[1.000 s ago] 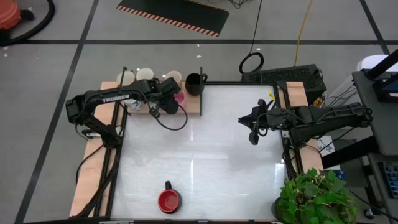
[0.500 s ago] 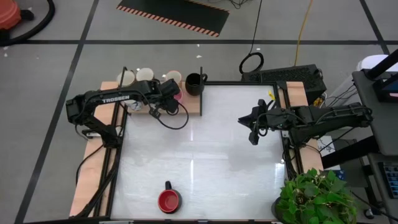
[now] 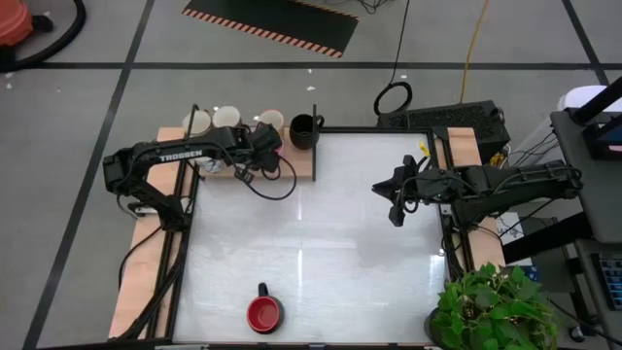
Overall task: Place coffee mugs
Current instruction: Put the pink mug on the shelf, then put the orange mug on the shelf
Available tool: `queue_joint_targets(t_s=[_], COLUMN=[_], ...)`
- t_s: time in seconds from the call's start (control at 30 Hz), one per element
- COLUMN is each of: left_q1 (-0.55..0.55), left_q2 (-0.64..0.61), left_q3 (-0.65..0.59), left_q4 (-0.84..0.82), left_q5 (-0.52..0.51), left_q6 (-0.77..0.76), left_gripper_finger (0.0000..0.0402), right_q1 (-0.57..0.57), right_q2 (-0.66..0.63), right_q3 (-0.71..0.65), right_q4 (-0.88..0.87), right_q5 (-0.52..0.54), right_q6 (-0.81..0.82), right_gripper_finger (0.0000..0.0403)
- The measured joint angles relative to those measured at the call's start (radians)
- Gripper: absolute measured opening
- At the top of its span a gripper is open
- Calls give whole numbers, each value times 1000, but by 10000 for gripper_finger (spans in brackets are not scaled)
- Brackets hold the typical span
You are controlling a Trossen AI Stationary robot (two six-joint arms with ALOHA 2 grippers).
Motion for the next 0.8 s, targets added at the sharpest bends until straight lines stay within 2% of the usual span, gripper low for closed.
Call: queue_joint_targets(t_s=[0.17, 0.33, 0.8], left_q1=[-11, -67, -425], left_q2=[0, 0, 0], left_q3=[0, 0, 0], left_q4=[0, 0, -7], left_q5=[0, 1, 6], left_q6=[-100, -249, -943], left_gripper_finger=[191, 206, 207], right_q1=[0, 0, 0], right_q2=[0, 0, 1], right_q3=[0, 0, 0], right_q4=[0, 0, 0], right_q5=[0, 0, 0], right_q6=[0, 0, 24], right_gripper_finger=[31, 31, 31])
